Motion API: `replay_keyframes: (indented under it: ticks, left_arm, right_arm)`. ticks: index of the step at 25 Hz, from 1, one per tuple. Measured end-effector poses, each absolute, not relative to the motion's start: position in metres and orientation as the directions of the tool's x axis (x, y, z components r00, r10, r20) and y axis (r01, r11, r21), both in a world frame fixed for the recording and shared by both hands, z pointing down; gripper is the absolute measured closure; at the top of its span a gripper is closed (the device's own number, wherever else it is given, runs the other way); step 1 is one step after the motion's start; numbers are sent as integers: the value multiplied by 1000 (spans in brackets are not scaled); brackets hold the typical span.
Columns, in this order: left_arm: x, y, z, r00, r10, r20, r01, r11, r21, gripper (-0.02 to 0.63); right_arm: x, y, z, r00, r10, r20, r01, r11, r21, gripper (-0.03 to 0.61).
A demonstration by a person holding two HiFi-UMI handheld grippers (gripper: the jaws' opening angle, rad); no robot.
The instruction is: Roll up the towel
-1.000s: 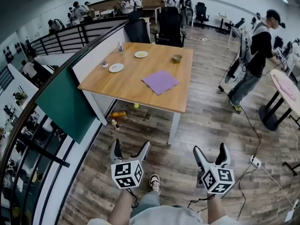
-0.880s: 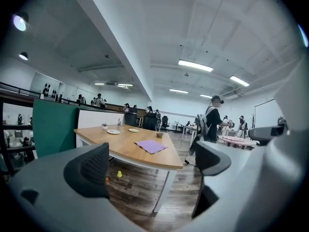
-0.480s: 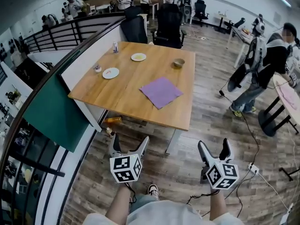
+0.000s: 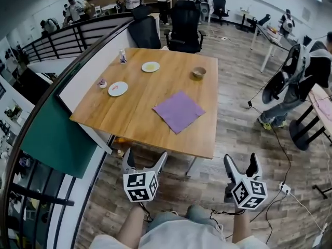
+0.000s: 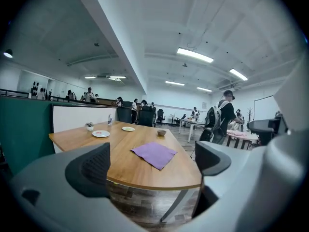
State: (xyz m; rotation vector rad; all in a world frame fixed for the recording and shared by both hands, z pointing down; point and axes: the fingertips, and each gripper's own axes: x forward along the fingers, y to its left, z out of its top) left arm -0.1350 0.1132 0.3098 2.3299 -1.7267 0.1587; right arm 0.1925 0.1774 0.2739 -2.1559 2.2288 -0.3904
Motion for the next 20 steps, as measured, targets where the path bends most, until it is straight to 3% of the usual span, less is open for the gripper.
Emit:
replay_keyframes:
  ticks: [7,20]
  left_arm:
    - [-121,63,331,284,-920,272,-958,-258,126,61]
    - [-93,-64,334,103,-954,282,-988,-64,143,61]
  right_arm:
    - [205,110,296,-79,-977,199,-977,37,-210,58]
    - [219,-89,292,-326,-923,204,-938,288,-194,78]
